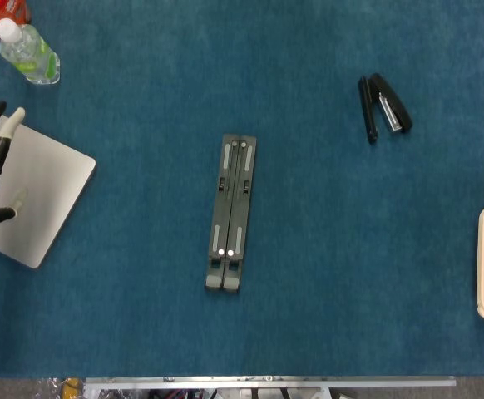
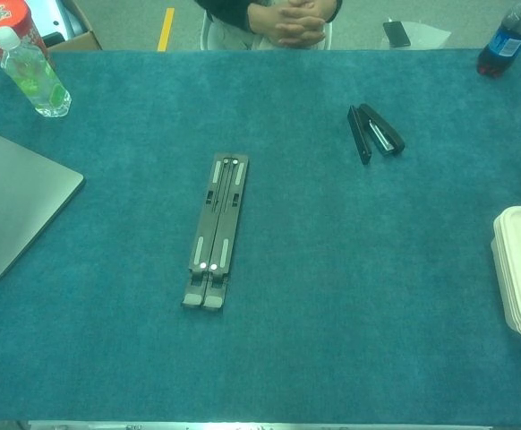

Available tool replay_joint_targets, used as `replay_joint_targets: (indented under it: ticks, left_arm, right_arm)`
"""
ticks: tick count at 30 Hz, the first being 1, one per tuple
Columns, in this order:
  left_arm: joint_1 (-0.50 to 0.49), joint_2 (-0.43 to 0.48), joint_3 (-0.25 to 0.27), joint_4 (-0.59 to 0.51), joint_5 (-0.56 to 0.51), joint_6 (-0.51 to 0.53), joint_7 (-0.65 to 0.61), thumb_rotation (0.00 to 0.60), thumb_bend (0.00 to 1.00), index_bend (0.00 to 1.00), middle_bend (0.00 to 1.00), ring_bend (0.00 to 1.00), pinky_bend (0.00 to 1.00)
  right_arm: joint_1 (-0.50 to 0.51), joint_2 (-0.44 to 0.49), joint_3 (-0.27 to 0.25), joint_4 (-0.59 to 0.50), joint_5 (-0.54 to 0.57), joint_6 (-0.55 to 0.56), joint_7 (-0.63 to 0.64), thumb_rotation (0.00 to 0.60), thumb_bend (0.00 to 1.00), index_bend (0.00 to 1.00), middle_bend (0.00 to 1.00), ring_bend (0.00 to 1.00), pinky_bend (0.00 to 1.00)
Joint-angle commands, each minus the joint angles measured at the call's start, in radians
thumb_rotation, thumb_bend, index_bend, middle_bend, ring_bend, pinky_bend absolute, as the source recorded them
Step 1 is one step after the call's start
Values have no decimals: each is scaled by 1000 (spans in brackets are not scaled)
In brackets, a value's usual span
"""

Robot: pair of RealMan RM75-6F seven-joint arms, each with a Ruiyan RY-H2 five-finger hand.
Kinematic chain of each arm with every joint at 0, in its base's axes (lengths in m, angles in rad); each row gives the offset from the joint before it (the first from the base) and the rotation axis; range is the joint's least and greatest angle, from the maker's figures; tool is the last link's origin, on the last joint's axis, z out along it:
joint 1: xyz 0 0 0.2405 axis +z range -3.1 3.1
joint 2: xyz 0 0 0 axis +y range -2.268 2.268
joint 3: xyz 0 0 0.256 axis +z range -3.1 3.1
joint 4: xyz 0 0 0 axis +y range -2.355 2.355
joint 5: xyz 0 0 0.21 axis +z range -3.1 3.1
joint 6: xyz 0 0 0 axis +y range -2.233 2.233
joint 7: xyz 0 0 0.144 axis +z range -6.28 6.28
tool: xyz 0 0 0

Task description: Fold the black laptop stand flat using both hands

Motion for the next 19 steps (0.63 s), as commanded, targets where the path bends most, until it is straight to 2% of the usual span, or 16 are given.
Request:
replay_joint_targets:
  ticks: [1, 19]
  left_arm:
    - [8, 1, -4, -8, -4, 9, -1, 600, 274, 0, 0, 0, 0]
    - [53, 24, -18, -19, -1, 42, -43, 600, 274, 0, 0, 0, 0]
  right_arm:
    - [-39, 6, 0, 9, -9, 19, 27, 600, 68, 0, 150, 42, 211]
    - [-116, 15, 57, 47, -46, -4, 74, 600, 68, 0, 150, 42, 211]
